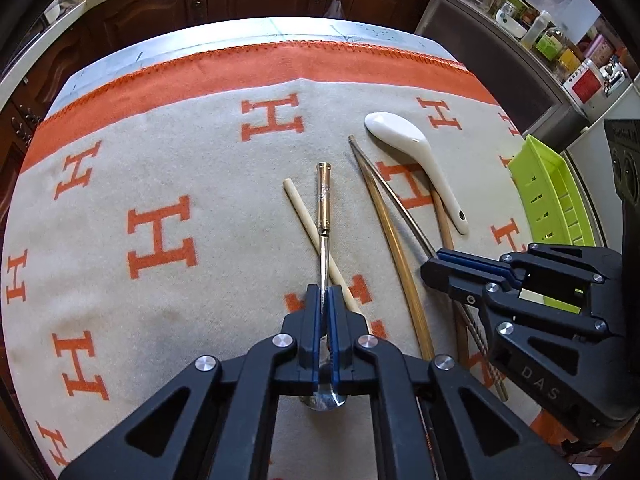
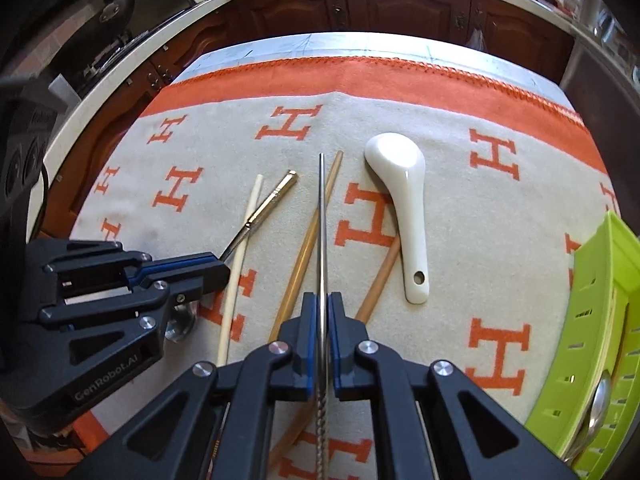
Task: Organize utensils
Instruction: 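Grasp the gold-handled long spoon with the left gripper while the right grasps a steel chopstick, then carry the long spoon and steel chopstick into the green tray and open both grippers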
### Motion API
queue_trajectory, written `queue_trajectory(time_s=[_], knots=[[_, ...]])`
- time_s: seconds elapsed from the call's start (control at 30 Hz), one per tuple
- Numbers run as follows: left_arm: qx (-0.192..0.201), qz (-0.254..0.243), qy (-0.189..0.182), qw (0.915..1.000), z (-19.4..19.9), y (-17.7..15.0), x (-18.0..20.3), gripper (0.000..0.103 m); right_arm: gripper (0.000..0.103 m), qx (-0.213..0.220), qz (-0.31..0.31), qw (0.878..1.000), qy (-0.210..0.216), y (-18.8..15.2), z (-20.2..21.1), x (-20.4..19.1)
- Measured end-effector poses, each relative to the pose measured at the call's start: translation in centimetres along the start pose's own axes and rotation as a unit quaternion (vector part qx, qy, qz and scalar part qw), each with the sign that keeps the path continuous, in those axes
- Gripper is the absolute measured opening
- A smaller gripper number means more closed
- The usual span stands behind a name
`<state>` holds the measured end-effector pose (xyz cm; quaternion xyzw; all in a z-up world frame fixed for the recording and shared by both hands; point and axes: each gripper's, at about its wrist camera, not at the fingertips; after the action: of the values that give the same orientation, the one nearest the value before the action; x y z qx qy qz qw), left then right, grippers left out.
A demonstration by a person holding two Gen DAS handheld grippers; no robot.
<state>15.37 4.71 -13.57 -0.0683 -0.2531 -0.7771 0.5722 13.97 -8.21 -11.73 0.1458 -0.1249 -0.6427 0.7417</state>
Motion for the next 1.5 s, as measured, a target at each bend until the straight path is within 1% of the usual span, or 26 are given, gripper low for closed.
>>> queue_trajectory(time_s=[0.07,0.17,0.23,0.4,0.5,0.63,0.67,0.7,0.8,0.9,1.0,1.03,1.1,1.17,1.2,1.3,1.37,1.43,1.5], knots=[[-0.001,0.011,-0.004,0.9999,0.2,-0.1,0.0,0.001,0.005,-0.001,-0.005,1.0,0.003,-0.1,0.1,0.2],[0.005,0.025,-0.007,0.9997,1.1,-0.4,0.2,0.001,0.005,-0.001,-0.019,1.0,0.018,-0.3,0.9,0.8],[0.011,0.032,-0.016,0.9993,1.9,-0.4,0.8,0.001,0.005,0.002,-0.033,0.999,0.031,-0.6,1.8,1.2],[0.029,0.028,-0.041,0.9983,4.1,-0.3,4.2,0.001,0.005,0.01,-0.052,0.997,0.049,-1.3,3.8,2.3],[0.035,0.013,-0.059,0.9976,5.0,-0.3,7.1,0.001,0.005,0.02,-0.064,0.996,0.055,-1.9,5.5,3.1],[0.034,-0.007,-0.091,0.9953,5.5,-0.4,11.2,0.001,0.005,0.035,-0.091,0.994,0.055,-3.4,8.0,5.6],[0.033,-0.013,-0.099,0.9945,5.3,-0.3,12.4,0.001,0.005,0.041,-0.11,0.992,0.051,-4.4,9.2,7.5],[0.031,-0.02,-0.108,0.9935,5.2,-0.3,13.7,0.001,0.005,0.041,-0.11,0.992,0.051,-4.4,9.2,7.5],[0.02,-0.039,-0.126,0.9911,4.2,-0.8,16.9,0.001,0.005,0.045,-0.144,0.988,0.036,-6.3,10.5,10.8],[0.004,-0.053,-0.134,0.9896,2.8,-1.2,19.6,0.001,0.005,0.042,-0.177,0.983,0.013,-8.6,11.1,14.2],[-0.014,-0.053,-0.134,0.9894,1.0,-1.8,21.3,0.001,0.005,0.037,-0.205,0.978,-0.004,-10.4,11.2,16.8],[-0.021,-0.051,-0.133,0.9896,0.3,-1.9,21.8,0.001,0.005,0.033,-0.223,0.974,-0.013,-11.5,11.2,18.2],[-0.03,-0.046,-0.131,0.9899,-0.9,-2.1,22.2,0.001,0.006,0.031,-0.228,0.973,-0.014,-11.8,11.3,18.7],[-0.041,-0.035,-0.121,0.9912,-2.2,-2.2,22.5,0.002,0.006,0.02,-0.243,0.97,-0.012,-12.5,10.9,19.8],[-0.046,-0.032,-0.114,0.9919,-2.8,-2.2,22.5,0.002,0.006,0.02,-0.243,0.97,-0.012,-12.5,10.9,19.8],[-0.054,-0.031,-0.098,0.9932,-3.9,-2.6,22.7,0.003,0.007,0.001,-0.243,0.97,-0.006,-12.6,10.1,20.2],[-0.057,-0.032,-0.089,0.9939,-4.4,-2.7,22.8,0.007,0.007,-0.005,-0.244,0.97,-0.002,-12.8,9.7,20.1],[-0.06,-0.026,-0.082,0.9944,-5.0,-2.8,22.7,0.017,0.007,-0.005,-0.24,0.971,0.009,-13.4,9.6,19.9],[-0.056,-0.023,-0.083,0.9947,-5.3,-2.8,22.7,0.019,0.007,-0.004,-0.237,0.971,0.012,-13.4,9.6,19.8]])
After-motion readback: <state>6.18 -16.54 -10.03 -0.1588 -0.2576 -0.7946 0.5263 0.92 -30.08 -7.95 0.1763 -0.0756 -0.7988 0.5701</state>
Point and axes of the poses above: each gripper's, at about its wrist camera, not at the fingertips, and z roughly against the way its jaws point, x to its right, y to its top, and after that the axes turned 13 degrees about -y, right-handed
